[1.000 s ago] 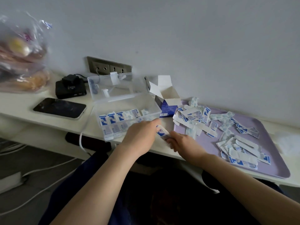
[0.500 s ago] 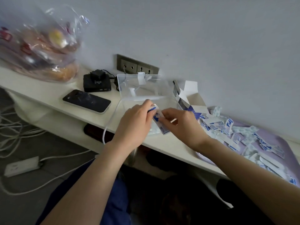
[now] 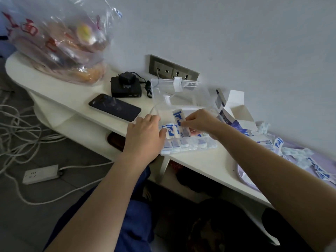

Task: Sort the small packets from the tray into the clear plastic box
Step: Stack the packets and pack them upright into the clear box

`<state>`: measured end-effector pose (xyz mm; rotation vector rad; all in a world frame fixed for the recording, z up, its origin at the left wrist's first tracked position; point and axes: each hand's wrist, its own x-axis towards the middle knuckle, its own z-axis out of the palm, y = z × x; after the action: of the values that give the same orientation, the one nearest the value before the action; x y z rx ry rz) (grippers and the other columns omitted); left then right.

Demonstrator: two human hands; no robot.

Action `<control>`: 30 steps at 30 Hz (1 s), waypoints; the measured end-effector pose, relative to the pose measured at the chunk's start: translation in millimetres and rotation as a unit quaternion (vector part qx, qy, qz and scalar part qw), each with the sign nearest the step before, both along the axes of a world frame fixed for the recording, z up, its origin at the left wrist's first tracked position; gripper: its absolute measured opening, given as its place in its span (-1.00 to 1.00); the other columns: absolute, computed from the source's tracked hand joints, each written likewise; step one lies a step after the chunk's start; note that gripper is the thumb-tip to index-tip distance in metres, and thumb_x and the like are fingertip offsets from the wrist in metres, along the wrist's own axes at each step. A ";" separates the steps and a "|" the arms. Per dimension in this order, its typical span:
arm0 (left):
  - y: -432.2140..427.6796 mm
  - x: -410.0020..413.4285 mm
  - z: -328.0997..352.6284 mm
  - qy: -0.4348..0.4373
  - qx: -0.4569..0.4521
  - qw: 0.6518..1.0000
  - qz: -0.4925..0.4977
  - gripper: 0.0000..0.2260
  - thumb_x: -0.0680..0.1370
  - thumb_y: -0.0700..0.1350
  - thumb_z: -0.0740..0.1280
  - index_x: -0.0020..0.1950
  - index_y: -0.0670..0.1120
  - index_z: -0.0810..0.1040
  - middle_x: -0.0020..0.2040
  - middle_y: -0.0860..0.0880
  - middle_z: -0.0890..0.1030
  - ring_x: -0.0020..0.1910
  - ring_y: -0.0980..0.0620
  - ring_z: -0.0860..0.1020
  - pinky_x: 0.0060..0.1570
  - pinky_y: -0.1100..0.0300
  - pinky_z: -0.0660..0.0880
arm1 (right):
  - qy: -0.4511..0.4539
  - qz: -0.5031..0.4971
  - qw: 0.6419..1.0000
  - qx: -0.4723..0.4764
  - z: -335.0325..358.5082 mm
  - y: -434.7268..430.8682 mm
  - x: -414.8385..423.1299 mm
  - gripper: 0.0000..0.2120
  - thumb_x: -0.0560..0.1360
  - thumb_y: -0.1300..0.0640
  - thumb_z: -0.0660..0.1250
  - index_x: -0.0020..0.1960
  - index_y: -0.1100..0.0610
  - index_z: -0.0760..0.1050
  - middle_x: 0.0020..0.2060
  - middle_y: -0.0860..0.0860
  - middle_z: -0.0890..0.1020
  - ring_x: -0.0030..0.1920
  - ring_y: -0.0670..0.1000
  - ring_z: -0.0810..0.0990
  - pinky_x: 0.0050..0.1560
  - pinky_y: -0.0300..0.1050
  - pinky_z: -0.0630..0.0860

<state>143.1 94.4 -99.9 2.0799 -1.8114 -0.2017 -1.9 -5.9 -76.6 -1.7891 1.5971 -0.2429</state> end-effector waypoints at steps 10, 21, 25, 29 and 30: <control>-0.9 -2.5 2.4 0.002 0.009 1.000 0.002 -0.67 0.63 0.01 0.09 0.36 -0.06 0.31 0.30 -0.05 0.41 0.26 -0.05 0.35 0.21 0.06 0.27 | 0.100 0.001 0.994 0.051 -13.5 -16.8 7.2 -0.71 0.48 0.19 0.36 0.15 0.32 0.51 0.03 0.18 0.64 -0.08 0.07 0.64 -0.11 -0.15 0.60; 0.4 -4.2 3.8 0.012 0.027 1.000 0.009 -0.66 0.64 0.01 0.08 0.38 -0.06 0.28 0.30 -0.08 0.38 0.25 -0.07 0.34 0.19 0.06 0.27 | 0.210 0.047 0.976 0.011 -21.4 -16.5 17.3 -0.78 0.48 0.15 0.35 0.02 0.29 0.51 0.00 0.17 0.64 -0.25 0.02 0.54 -0.32 -0.27 0.45; 0.8 -4.7 4.6 0.015 0.031 0.999 0.008 -0.66 0.64 0.00 0.08 0.39 -0.07 0.26 0.30 -0.09 0.37 0.25 -0.07 0.33 0.20 0.06 0.27 | 0.213 0.053 0.976 0.009 -19.6 -15.2 19.0 -0.76 0.50 0.13 0.32 0.02 0.31 0.52 -0.03 0.17 0.66 -0.35 -0.01 0.52 -0.38 -0.26 0.42; 0.5 -5.9 6.0 0.018 0.036 0.999 0.007 -0.65 0.64 -0.01 0.08 0.40 -0.08 0.25 0.32 -0.11 0.35 0.27 -0.08 0.33 0.21 0.05 0.28 | 0.201 0.049 0.978 0.010 -21.9 -17.2 17.8 -0.73 0.50 0.13 0.30 0.09 0.31 0.53 -0.02 0.16 0.66 -0.17 0.05 0.60 -0.18 -0.17 0.51; 0.7 -6.1 6.3 0.017 0.037 0.999 0.008 -0.65 0.64 -0.01 0.08 0.41 -0.08 0.24 0.32 -0.11 0.35 0.27 -0.07 0.33 0.21 0.06 0.28 | 0.199 0.047 0.979 0.010 -22.1 -17.7 17.1 -0.73 0.50 0.14 0.30 0.09 0.31 0.53 -0.02 0.17 0.66 -0.16 0.05 0.61 -0.17 -0.16 0.52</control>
<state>137.1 95.0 -93.6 2.1271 -1.7939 -0.3026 15.2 -23.6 -98.7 -1.9801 1.7678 0.1873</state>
